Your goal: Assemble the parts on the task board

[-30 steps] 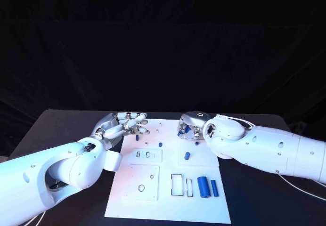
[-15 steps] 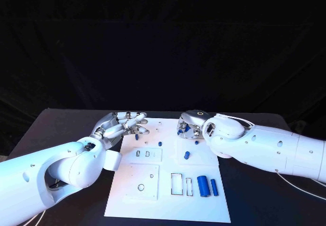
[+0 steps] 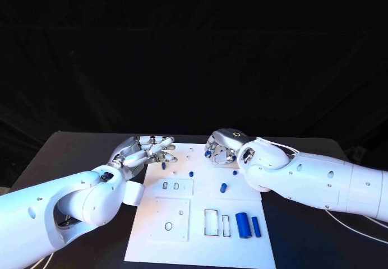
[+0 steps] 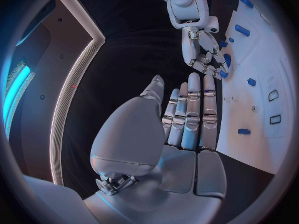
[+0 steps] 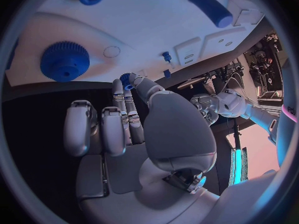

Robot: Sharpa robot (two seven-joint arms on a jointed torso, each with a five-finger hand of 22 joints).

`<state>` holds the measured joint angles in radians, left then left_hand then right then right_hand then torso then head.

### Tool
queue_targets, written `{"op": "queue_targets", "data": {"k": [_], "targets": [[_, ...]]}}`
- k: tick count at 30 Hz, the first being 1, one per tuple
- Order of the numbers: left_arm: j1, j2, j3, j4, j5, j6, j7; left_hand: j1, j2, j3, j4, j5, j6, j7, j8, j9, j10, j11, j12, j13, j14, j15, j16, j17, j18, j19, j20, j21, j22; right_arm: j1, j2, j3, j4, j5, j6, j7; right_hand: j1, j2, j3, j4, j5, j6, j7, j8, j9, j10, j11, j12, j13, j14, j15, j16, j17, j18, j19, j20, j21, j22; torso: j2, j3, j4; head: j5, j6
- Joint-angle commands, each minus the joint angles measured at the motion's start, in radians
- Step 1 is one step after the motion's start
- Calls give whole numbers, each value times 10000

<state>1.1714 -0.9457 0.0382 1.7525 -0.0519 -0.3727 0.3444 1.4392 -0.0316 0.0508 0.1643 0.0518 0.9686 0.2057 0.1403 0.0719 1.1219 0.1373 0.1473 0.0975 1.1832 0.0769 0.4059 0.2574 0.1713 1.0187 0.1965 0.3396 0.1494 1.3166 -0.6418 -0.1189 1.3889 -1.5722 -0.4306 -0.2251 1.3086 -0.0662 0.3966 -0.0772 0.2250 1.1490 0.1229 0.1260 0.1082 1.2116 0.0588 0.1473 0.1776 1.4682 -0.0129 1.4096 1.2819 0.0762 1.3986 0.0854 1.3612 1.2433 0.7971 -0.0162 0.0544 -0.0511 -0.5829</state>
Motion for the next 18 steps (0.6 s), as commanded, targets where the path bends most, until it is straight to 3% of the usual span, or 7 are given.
{"op": "queue_targets", "data": {"k": [1,4,8,12,18], "targets": [[17,12,10,2,-43,191,23,-31,49,-70,-3,-25,-36,10,-48,-13,-52,15,-15,-15,-99,-4,38,8,115,1,19,-29,-9,11,192,4,-168,32,-605,-136,112,63,47,-7,36,69,-7,34,152,61,-23,26,-6,491,-67,-18,-14,-103,76,22,55,15,12,1,15,8,45],[19,20,10,-15,-42,193,16,-31,51,-70,-3,-25,-37,11,-49,-13,-53,16,-16,-15,-100,-3,38,9,115,1,19,-29,-9,17,519,6,-463,52,-713,-178,103,56,55,1,44,57,-2,28,158,51,-19,18,-7,491,-65,-22,-24,-103,74,20,59,20,18,0,-2,-2,91],[22,52,10,-34,-41,205,6,-30,56,-70,-4,-25,-40,13,-53,-14,-57,17,-21,-15,-104,-1,40,12,115,0,20,-30,-10,10,971,7,-867,83,-760,-205,103,55,61,3,51,51,0,26,161,46,-18,15,-7,491,-65,-21,-25,-103,73,20,60,20,24,-5,48,-33,124],[24,76,10,-56,-41,196,-31,-30,59,-70,-5,-25,-41,14,-55,-14,-59,19,-24,-15,-106,0,41,15,115,0,20,-31,-11,-27,1320,7,-1238,164,-767,-146,109,50,95,8,84,23,11,12,176,24,-10,-3,-8,494,-60,-15,-23,-100,60,19,61,16,31,8,36,-4,146],[25,113,10,-82,-41,213,-54,-30,59,-70,-5,-25,-41,14,-55,-14,-59,19,-24,-15,-106,0,41,15,115,0,20,-31,-11,-116,1801,7,-1812,247,-796,-49,111,39,107,6,94,5,20,4,183,12,-4,-11,-8,495,-57,-11,-21,-98,51,20,58,10,42,-22,74,8,127]]}}
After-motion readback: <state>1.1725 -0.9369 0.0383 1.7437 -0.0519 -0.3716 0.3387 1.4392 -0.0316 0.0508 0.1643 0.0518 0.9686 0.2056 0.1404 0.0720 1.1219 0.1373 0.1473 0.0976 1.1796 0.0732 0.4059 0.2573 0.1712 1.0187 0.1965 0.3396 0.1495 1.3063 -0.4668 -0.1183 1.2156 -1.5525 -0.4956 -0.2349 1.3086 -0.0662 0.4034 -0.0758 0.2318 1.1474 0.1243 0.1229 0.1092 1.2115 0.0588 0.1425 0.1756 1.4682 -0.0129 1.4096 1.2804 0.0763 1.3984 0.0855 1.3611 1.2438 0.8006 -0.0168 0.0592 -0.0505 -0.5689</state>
